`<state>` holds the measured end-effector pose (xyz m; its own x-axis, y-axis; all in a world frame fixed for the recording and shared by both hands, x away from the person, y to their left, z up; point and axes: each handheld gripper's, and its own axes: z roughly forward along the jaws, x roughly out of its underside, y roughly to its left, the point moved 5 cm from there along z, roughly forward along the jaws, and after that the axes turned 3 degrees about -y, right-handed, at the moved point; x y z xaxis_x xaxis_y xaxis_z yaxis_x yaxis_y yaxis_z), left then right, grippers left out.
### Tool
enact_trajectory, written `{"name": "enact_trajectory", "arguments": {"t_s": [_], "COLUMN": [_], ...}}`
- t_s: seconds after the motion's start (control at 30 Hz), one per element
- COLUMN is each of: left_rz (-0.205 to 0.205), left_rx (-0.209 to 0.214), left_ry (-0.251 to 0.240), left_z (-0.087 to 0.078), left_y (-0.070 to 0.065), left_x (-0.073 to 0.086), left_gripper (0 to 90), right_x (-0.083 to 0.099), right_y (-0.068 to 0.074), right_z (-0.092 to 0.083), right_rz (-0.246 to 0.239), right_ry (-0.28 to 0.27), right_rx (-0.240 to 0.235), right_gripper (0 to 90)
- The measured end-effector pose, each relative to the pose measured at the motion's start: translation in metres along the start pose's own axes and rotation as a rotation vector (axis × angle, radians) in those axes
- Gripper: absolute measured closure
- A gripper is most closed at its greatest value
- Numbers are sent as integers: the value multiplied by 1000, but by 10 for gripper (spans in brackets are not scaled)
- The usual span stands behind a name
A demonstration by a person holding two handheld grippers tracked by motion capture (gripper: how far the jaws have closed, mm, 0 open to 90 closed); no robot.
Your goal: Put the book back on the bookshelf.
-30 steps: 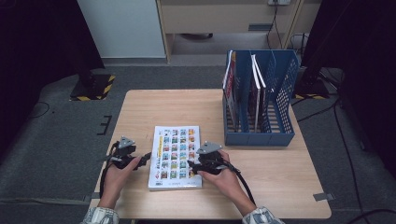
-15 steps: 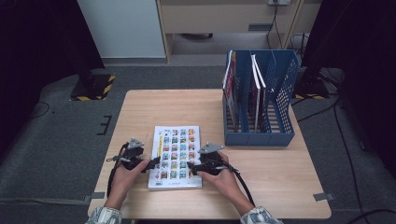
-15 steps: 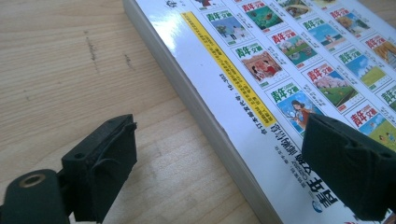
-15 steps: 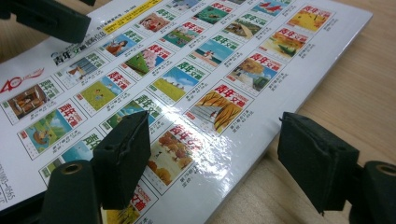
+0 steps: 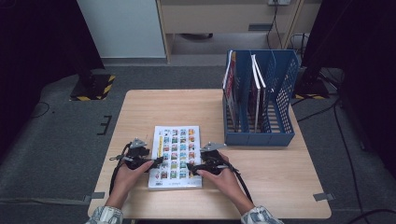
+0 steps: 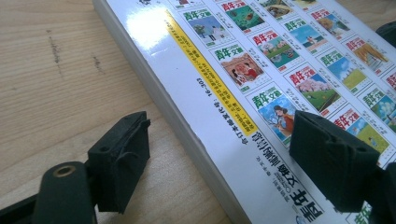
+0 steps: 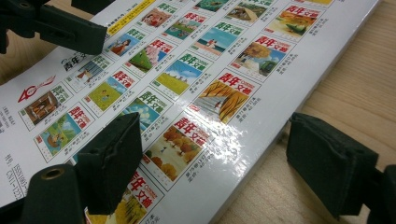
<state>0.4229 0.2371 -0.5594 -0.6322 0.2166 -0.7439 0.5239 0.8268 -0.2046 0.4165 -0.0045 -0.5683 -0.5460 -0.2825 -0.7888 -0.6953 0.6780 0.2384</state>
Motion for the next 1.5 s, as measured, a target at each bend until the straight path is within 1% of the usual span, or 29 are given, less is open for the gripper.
{"name": "enact_trajectory", "arguments": {"t_s": [0.1, 0.23, 0.27, 0.33, 0.37, 0.43, 0.47, 0.53, 0.6, 0.67, 0.77, 0.83, 0.87, 0.9, 0.93, 0.97, 1.0, 1.07, 1.1, 1.13, 1.23, 1.27, 1.3, 1.37, 1.4, 1.43, 1.5], "left_rz": [-26, -22, -22, -20, -21, -35, -41, -41, -40, -42, -37, -22, -19, -10, 7, 28, 39, 31, 10, 2, 1, 1, -7, -39, -39, -31, -21], "left_rx": [43, 50, 51, 43, 37, 22, 10, -9, -26, -18, 15, 38, 57, 92, 109, 92, 76, 74, 79, 79, 63, 57, 63, 72, 71, 66, 55], "left_ry": [-4, -7, -7, -12, -15, -25, -32, -38, -64, -84, -117, -113, -98, -84, -65, -59, -52, -62, -64, -64, -40, -37, -37, -56, -59, -61, -69], "left_z": [1, 1, 1, 0, -1, -2, -2, -4, -8, -11, -17, -19, -19, -18, -17, -16, -15, -11, -7, -4, 4, 5, 5, 5, 5, 4, 2], "left_y": [1, 2, 2, 3, 3, 2, 2, 2, 1, 0, -5, -10, -13, -17, -21, -24, -25, -25, -24, -24, -19, -18, -16, -15, -16, -17, -20], "left_x": [1, 1, 1, 1, 0, 0, -1, -2, -5, -7, -13, -14, -14, -12, -11, -11, -12, -15, -17, -17, -16, -16, -16, -17, -17, -17, -18], "left_gripper": [293, 293, 294, 312, 335, 370, 392, 438, 510, 529, 554, 572, 578, 608, 603, 596, 583, 559, 558, 552, 549, 572, 592, 653, 678, 698, 721], "right_x": [0, 0, 1, 1, 2, 3, 3, 3, 3, 3, 3, 3, 3, 3, 3, 3, 3, 3, 3, 3, 3, 3, 3, 3, 3, 3, 4], "right_y": [0, 0, 2, 2, 4, 6, 5, 6, 6, 7, 7, 7, 6, 6, 6, 6, 6, 6, 6, 6, 6, 6, 6, 7, 7, 7, 7], "right_z": [0, 0, -1, 0, -1, -2, -2, -2, -2, -2, -2, -2, -2, -2, -2, -2, -2, -2, -2, -2, -2, -2, -2, -2, -2, -2, -3], "right_rz": [0, 3, 20, 9, 19, 19, 12, 21, 19, 22, 20, 21, 19, 21, 24, 19, 21, 21, 20, 21, 21, 21, 21, 21, 21, 22, 20], "right_ry": [-1, 0, 8, -5, -2, -8, -11, -7, -9, -9, -10, -9, -10, -11, -9, -11, -10, -10, -10, -10, -10, -11, -11, -10, -10, -9, -7], "right_rx": [1, 2, 2, 15, 20, 24, 30, 31, 31, 32, 31, 31, 31, 30, 29, 29, 28, 28, 28, 28, 29, 29, 29, 29, 29, 29, 27], "right_gripper": [188, 189, 190, 192, 192, 195, 195, 195, 195, 195, 195, 195, 195, 195, 195, 195, 195, 195, 195, 195, 195, 195, 195, 195, 195, 195, 195]}}
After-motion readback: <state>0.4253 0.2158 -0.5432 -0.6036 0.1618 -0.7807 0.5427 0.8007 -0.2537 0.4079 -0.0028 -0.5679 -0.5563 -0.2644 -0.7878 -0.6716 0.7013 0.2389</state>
